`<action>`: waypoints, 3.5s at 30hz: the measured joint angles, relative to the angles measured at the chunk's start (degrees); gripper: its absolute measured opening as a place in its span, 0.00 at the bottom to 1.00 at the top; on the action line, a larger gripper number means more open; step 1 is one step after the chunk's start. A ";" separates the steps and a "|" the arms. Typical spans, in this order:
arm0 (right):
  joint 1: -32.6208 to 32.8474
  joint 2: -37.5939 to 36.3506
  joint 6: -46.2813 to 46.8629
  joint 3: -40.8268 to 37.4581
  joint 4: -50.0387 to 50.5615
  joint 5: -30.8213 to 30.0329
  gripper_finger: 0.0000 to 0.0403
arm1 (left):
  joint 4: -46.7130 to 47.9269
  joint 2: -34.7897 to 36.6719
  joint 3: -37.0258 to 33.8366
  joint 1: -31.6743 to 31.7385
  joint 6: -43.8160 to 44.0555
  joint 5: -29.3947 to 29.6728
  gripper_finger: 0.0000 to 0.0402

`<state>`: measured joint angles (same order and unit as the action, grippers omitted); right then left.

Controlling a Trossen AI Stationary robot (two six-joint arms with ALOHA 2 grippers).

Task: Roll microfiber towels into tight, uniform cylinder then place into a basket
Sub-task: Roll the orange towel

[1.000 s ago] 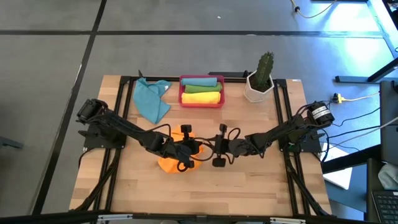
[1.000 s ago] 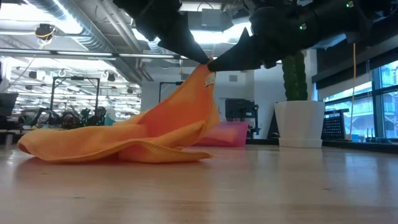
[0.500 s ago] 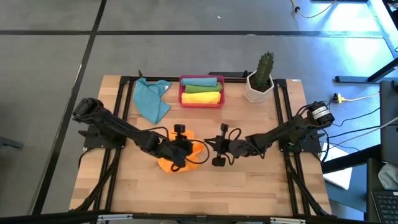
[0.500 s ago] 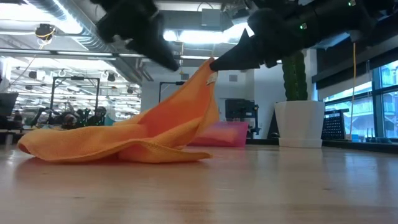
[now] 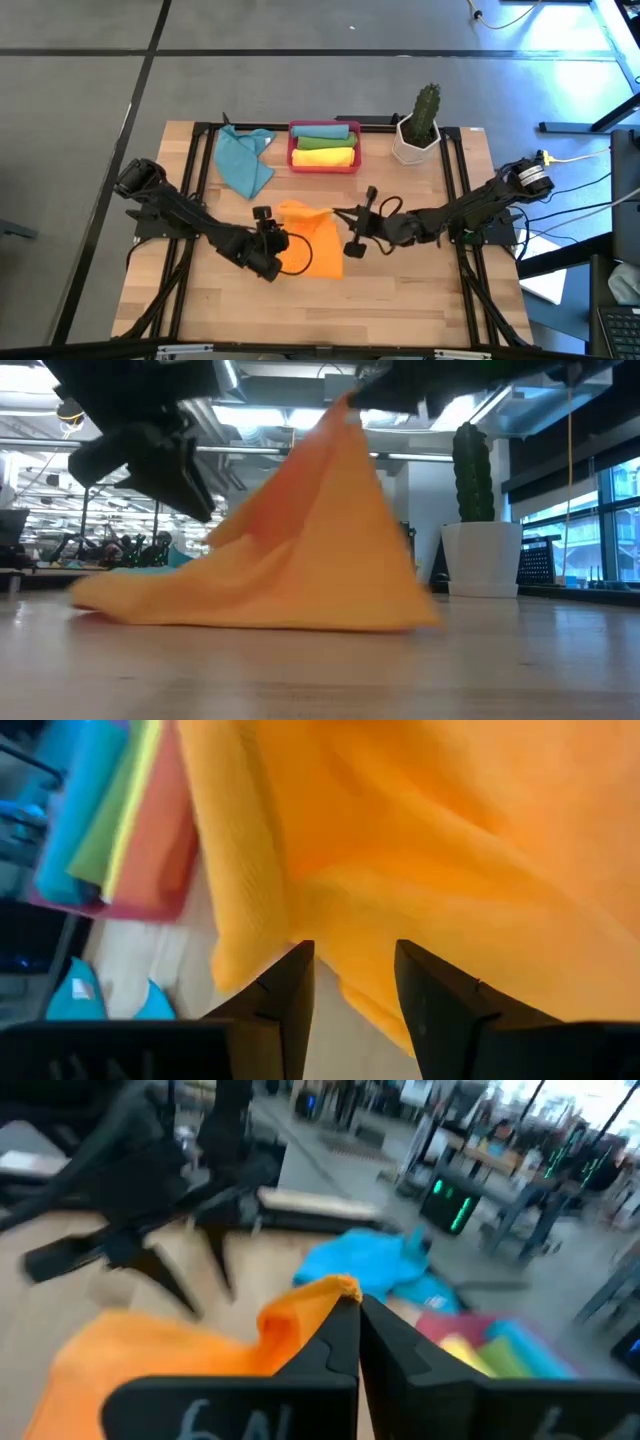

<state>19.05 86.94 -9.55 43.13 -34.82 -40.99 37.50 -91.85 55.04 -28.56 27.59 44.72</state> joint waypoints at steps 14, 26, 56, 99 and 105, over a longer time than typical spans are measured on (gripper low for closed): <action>0.02 -9.65 -7.20 4.88 5.12 0.03 0.01 | -3.49 -0.23 0.32 -2.51 5.13 11.47 0.38; 0.04 -9.75 -8.07 19.15 22.19 0.53 0.01 | -26.15 -3.45 -7.47 1.73 1.46 9.93 0.50; 1.06 -9.73 -11.58 29.64 30.02 2.17 0.01 | -72.29 -3.41 -22.78 7.92 -10.19 9.58 0.55; 0.19 -7.37 -12.96 29.68 30.45 -0.50 0.01 | -30.05 -19.23 14.46 -1.06 -14.49 20.59 0.54; 0.28 -7.37 -12.98 29.67 30.45 -0.50 0.01 | 1.21 -14.21 14.46 -3.61 12.04 25.00 0.54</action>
<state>19.33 79.57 -22.52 72.81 -4.36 -41.50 38.71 -106.07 69.49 -32.17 39.63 69.71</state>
